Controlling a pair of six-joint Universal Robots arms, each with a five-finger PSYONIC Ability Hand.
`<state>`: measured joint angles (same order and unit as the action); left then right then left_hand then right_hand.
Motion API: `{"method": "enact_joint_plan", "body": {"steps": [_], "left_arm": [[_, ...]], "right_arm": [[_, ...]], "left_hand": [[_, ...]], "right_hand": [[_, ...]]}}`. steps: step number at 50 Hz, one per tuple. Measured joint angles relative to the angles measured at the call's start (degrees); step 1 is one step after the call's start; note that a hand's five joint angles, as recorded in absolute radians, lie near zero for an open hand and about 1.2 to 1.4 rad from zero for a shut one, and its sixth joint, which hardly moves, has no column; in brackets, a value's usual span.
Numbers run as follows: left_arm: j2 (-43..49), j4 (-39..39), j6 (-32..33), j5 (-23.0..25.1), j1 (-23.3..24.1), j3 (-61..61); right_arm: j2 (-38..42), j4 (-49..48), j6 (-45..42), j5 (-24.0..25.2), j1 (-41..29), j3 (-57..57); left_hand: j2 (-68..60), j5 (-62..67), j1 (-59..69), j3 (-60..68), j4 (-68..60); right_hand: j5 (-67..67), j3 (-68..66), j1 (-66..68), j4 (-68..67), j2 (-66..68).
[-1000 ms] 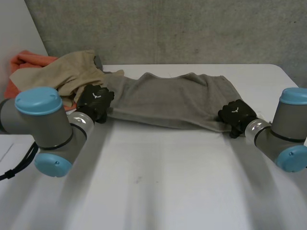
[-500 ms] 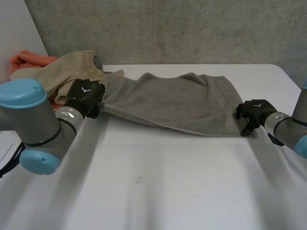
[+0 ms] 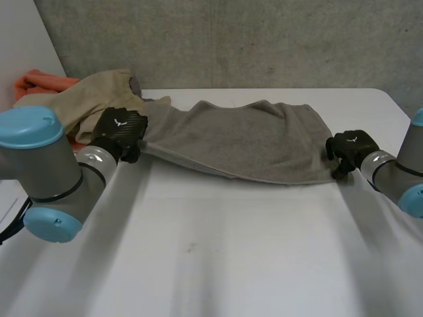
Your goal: Fold the laundry.
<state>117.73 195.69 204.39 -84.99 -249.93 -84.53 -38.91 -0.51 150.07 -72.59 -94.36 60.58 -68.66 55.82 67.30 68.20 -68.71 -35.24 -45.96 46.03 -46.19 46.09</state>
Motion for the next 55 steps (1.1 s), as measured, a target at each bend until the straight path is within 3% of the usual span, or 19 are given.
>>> {"method": "enact_joint_plan", "body": {"steps": [10, 13, 22, 25, 26, 34, 39, 44, 55], "left_arm": [[-0.35, -0.06, -0.04, 0.11, -0.04, -0.24], [-0.38, -0.18, -0.04, 0.27, 0.11, -0.24], [-1.11, -5.67, 1.12, 0.54, 1.03, -0.85], [-1.80, -9.65, 2.58, 0.39, 1.31, -1.62], [-2.73, -13.58, 4.33, 0.20, 1.45, -2.55], [-7.89, -29.89, 11.85, -0.25, 2.13, -6.87], [-8.80, -35.11, 14.65, -0.55, 3.77, -7.60], [-6.84, -33.10, 15.64, -1.75, 4.73, -5.41], [9.06, -15.17, 16.72, -4.59, 7.10, 18.61]], "right_arm": [[1.74, -0.92, -1.03, -0.70, -0.39, -2.24], [2.37, -0.85, -1.35, -1.03, -0.44, -3.55], [-4.35, 2.67, -4.87, 0.03, 0.20, 0.80], [-8.85, 6.78, -9.68, 0.04, 1.32, 3.90], [-13.08, 11.78, -15.49, -0.32, 2.83, 7.11], [-24.98, 30.59, -37.01, -5.21, 8.79, 18.78], [-28.15, 32.98, -41.64, -6.67, 9.87, 23.60], [-27.93, 28.88, -40.65, -6.14, 9.12, 24.24], [-16.28, 11.21, -26.17, -7.97, 2.37, 9.95]], "left_hand": [[0.00, 0.00, 0.00, 0.00, 0.00], [0.00, 0.00, 0.00, 0.00, 0.00], [0.00, 0.00, 0.00, 0.00, 0.00], [0.00, 0.00, 0.00, 0.00, 0.00], [0.00, 0.00, 0.00, 0.00, 0.00], [-0.11, 0.00, 0.00, 0.00, 0.00], [-0.18, 0.00, 0.00, 0.00, 0.00], [-0.18, 0.00, 0.00, 0.00, 0.00], [-0.18, 0.88, 0.00, 0.00, 0.00]], "right_hand": [[-0.73, -1.02, 0.84, -0.80, 0.96], [-17.24, -17.67, 17.21, -17.03, 17.86], [-20.45, -21.84, 18.13, -22.18, 21.22], [-20.45, -21.84, 18.13, -22.18, 21.22], [-20.45, -21.84, 18.13, -22.18, 21.22], [-20.53, -21.84, 18.13, -22.21, 21.22], [-21.17, -21.85, 18.13, -22.21, 21.21], [-21.55, -21.85, 18.13, -22.21, 21.22], [-22.61, -21.85, 18.13, -22.21, 21.22]]}}
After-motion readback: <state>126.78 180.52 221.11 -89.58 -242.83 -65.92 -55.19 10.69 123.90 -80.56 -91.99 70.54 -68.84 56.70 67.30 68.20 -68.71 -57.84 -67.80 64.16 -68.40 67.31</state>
